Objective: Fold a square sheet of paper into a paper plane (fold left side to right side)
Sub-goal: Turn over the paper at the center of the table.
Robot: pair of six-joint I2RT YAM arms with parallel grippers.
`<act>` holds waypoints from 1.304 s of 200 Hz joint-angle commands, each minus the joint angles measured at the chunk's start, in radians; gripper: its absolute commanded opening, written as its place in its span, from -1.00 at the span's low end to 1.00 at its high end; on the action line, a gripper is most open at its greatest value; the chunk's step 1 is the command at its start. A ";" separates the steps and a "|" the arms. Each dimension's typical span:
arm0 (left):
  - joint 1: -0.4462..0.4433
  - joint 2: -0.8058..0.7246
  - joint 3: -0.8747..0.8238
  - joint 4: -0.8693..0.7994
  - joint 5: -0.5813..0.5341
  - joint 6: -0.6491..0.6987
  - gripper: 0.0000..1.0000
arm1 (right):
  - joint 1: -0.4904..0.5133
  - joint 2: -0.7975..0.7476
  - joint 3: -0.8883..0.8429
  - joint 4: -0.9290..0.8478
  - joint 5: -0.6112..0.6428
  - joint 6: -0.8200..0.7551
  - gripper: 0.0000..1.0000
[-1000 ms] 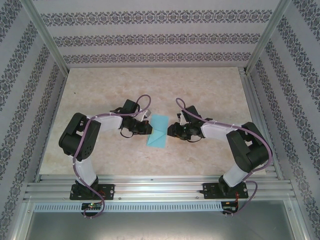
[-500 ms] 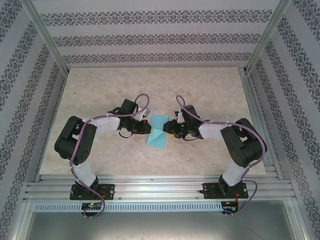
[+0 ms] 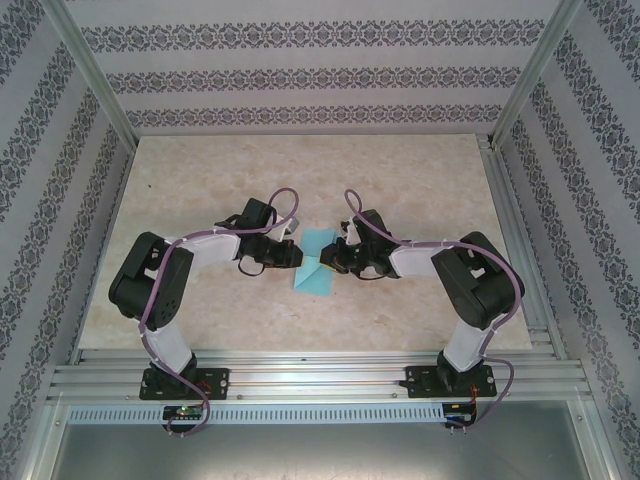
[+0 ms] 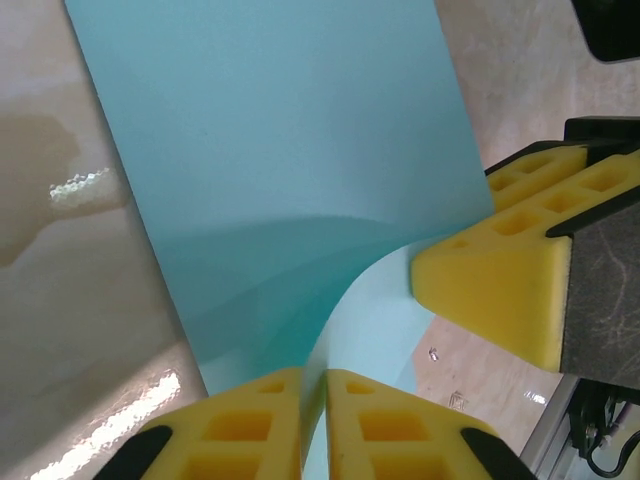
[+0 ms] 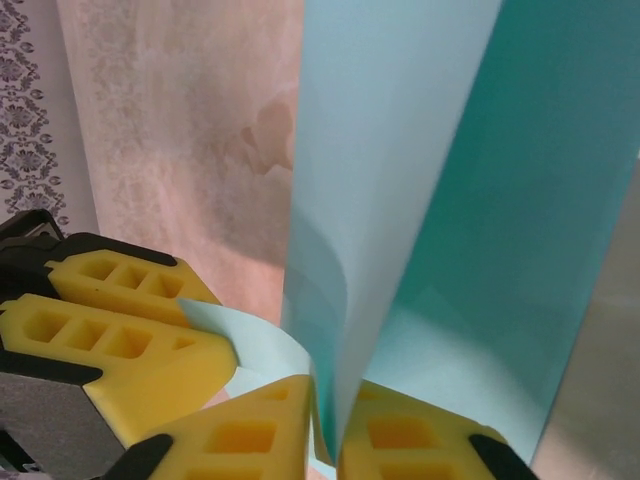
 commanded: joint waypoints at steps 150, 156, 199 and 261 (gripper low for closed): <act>0.172 -0.812 -0.394 0.702 0.225 -0.646 0.99 | -0.018 -0.509 0.186 -0.112 -0.083 -0.148 -1.00; 0.158 -0.812 -0.392 0.733 0.228 -0.666 0.99 | -0.015 -0.515 0.194 -0.111 -0.087 -0.141 -1.00; 0.069 -0.811 -0.352 0.812 0.227 -0.719 0.83 | 0.033 -0.522 0.214 -0.016 -0.133 -0.064 -1.00; 0.026 -0.800 -0.343 0.772 0.203 -0.698 0.66 | 0.062 -0.548 0.225 0.006 -0.138 -0.033 -1.00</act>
